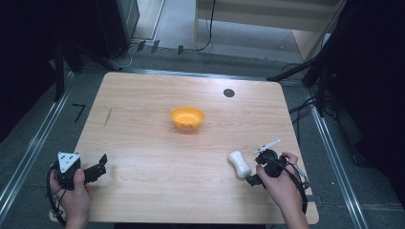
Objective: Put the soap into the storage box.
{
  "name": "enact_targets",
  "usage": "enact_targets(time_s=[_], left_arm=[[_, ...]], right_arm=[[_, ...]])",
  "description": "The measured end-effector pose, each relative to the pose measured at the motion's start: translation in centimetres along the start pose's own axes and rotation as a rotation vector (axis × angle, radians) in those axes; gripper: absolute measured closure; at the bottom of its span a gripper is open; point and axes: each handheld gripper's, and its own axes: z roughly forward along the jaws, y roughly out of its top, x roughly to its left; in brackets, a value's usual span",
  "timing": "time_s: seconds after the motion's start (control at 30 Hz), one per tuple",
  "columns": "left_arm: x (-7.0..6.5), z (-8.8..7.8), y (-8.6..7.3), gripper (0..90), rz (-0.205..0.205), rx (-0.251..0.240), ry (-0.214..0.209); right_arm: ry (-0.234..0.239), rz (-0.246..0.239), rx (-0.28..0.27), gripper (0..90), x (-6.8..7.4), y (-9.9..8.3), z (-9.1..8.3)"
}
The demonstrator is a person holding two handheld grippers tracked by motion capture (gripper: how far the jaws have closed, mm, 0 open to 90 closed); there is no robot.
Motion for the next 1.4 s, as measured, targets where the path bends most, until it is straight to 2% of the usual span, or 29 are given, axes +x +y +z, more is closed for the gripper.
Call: enact_targets(time_s=[0.33, 0.57, 0.7, 0.97, 1.07, 1.17, 1.3, 1.4], left_arm=[[0.0, 0.0, 0.0, 6.3, -0.002, 0.003, -0.001], [0.1, 0.0, 0.0, 6.3, -0.004, 0.007, -0.002], [0.1, 0.0, 0.0, 6.2, -0.008, 0.007, -0.003], [0.1, 0.1, 0.0, 6.3, -0.009, 0.007, -0.001], [0.1, 0.1, 0.0, 6.3, -0.010, 0.007, 0.000], [0.1, 0.0, 0.0, 6.3, -0.009, 0.005, 0.000], [0.1, 0.1, 0.0, 6.3, -0.014, 0.005, 0.002], [0.1, 0.1, 0.0, 6.3, -0.014, 0.005, 0.003]], right_arm=[[0.008, -0.003, 0.004, 0.0, 1.1, 1.5, 0.2], [-0.006, 0.021, -0.013, 0.0, 1.6, 2.7, 0.5], [-0.017, 0.023, -0.003, 0.0, 2.0, 3.3, 0.8], [-0.029, 0.064, 0.020, 0.0, 2.2, 4.2, 1.7], [-0.041, 0.050, 0.014, 3.2, 2.3, 4.5, 2.1], [-0.075, 0.070, 0.017, 9.7, 2.5, 4.8, 2.3], [-0.048, 0.066, 0.044, 14.0, 2.5, 5.0, 2.7], [-0.045, 0.085, 0.060, 16.0, 2.5, 5.2, 2.8]])
